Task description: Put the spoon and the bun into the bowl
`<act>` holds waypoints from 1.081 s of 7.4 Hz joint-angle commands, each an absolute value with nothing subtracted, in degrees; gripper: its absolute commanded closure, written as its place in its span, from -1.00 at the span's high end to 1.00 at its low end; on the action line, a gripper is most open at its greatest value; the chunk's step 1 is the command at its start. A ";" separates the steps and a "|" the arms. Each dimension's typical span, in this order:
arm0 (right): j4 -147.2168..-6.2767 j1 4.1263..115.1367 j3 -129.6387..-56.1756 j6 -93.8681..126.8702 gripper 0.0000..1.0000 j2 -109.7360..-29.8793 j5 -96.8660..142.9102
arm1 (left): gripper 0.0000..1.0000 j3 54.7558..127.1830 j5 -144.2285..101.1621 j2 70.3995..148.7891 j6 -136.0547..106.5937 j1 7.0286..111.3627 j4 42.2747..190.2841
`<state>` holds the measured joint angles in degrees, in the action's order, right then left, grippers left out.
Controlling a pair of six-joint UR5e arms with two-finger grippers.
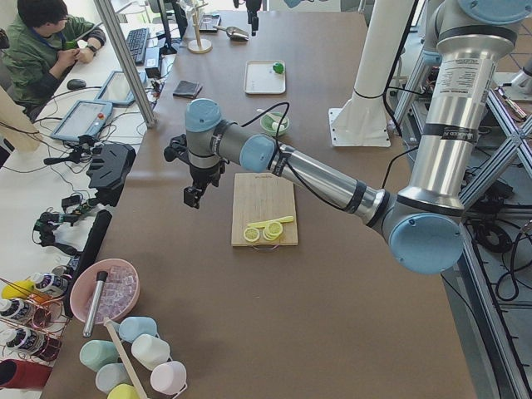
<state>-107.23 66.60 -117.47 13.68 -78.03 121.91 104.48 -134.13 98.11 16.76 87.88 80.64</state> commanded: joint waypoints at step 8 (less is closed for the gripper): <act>-105.73 93.34 -106.35 -21.36 1.00 -97.29 130.95 | 0.96 95.77 -133.95 87.89 20.92 98.70 80.85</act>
<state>-105.70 93.17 -106.26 -21.22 -97.16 130.74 93.45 -134.21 88.31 20.80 98.50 80.00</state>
